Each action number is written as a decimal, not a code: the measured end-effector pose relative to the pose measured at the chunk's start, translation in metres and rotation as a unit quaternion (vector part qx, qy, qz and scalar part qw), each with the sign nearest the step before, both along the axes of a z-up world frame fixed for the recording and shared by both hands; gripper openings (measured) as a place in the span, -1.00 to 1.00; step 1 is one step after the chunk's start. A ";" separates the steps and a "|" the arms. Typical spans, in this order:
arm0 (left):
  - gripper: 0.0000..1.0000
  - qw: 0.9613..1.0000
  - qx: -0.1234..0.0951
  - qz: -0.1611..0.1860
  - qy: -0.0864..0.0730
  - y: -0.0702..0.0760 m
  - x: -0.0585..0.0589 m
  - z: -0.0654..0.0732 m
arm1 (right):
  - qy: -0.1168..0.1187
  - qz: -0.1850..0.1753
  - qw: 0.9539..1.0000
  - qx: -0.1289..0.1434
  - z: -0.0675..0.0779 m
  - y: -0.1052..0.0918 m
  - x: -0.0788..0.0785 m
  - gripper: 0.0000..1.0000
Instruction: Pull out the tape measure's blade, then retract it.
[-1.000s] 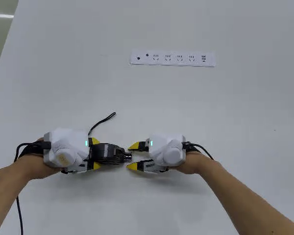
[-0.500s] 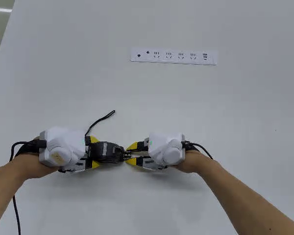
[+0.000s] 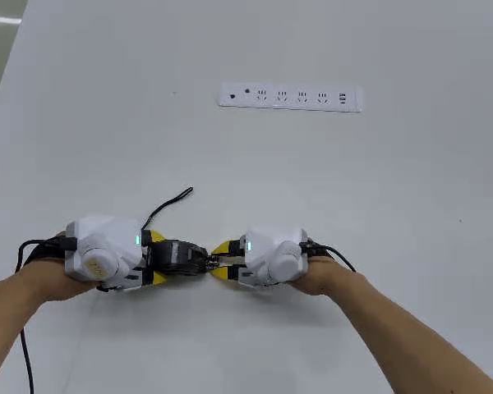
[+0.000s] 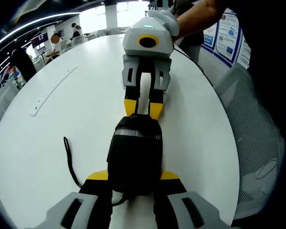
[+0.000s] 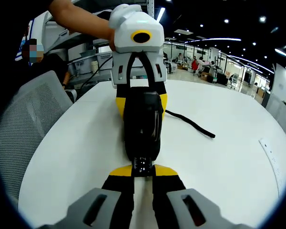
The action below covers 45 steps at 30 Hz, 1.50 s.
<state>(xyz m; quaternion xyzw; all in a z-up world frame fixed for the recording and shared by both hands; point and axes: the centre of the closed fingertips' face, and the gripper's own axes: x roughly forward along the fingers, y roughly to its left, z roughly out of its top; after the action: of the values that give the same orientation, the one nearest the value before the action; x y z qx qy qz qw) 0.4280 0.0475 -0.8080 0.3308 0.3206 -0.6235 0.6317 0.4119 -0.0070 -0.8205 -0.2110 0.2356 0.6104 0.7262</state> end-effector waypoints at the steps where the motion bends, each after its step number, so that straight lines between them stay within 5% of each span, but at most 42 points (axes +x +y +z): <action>1: -0.40 1.000 0.000 0.001 0.000 0.000 0.000 0.000 | -0.002 0.002 1.000 -0.001 0.001 0.000 0.000 -0.76; 14: -0.40 1.000 0.002 0.002 0.001 0.001 0.000 0.000 | -0.013 0.017 1.000 -0.011 0.001 -0.006 0.000 -0.76; 45: -0.40 1.000 0.004 -0.001 -0.001 0.001 -0.001 0.000 | -0.011 0.017 0.999 -0.032 -0.001 -0.058 -0.009 -0.76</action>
<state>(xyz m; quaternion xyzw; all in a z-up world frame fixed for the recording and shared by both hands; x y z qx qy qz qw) 0.4275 0.0487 -0.8083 0.3347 0.3220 -0.6224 0.6300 0.4027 -0.0651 -0.8217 -0.2451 0.2430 0.6125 0.7112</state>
